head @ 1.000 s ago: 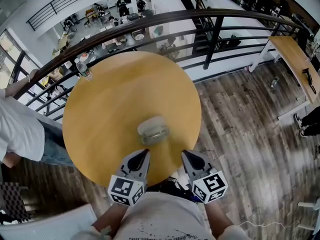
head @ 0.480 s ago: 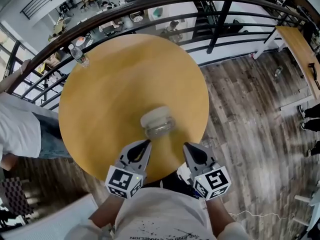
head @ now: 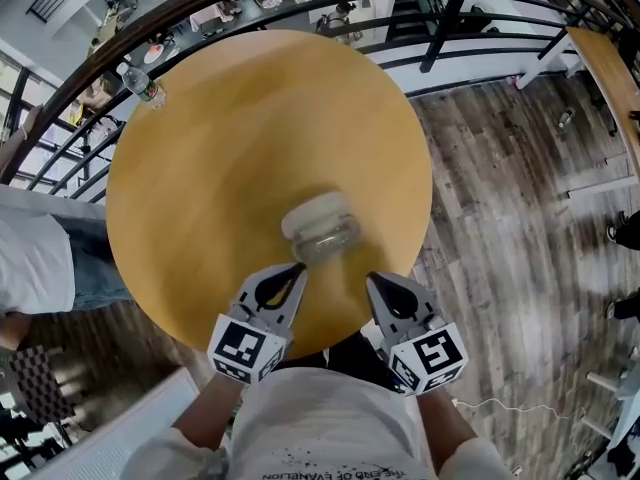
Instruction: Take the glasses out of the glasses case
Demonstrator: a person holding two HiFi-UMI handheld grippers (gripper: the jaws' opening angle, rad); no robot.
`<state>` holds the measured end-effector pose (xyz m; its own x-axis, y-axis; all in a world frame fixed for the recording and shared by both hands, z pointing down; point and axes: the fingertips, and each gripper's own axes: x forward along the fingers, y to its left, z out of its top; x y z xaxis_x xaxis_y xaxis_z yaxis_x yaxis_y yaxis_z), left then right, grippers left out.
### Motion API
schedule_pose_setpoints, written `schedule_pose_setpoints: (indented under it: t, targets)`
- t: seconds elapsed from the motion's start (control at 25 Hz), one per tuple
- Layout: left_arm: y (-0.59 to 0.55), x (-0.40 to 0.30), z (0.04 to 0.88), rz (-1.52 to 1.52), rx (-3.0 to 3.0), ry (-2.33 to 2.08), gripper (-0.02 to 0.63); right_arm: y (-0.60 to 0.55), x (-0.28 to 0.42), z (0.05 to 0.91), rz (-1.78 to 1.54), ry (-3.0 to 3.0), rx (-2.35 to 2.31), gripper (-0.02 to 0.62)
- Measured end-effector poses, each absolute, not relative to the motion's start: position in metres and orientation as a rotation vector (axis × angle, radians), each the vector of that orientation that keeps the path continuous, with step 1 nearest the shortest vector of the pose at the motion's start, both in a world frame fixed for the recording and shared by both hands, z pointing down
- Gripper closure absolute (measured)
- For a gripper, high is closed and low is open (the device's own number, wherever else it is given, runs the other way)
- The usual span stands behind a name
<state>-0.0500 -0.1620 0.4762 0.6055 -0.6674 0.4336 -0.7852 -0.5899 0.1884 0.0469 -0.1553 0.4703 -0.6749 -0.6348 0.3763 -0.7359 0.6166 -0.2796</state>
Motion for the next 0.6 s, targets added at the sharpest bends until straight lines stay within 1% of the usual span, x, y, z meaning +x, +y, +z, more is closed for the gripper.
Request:
schedule_pose_setpoints:
  t: [0.6]
  targets:
    - [-0.193,-0.049,0.547,0.704,2.523,-0.878,0.58,-0.173,0.038,0.511,0.739,-2.536,1.08,0.571]
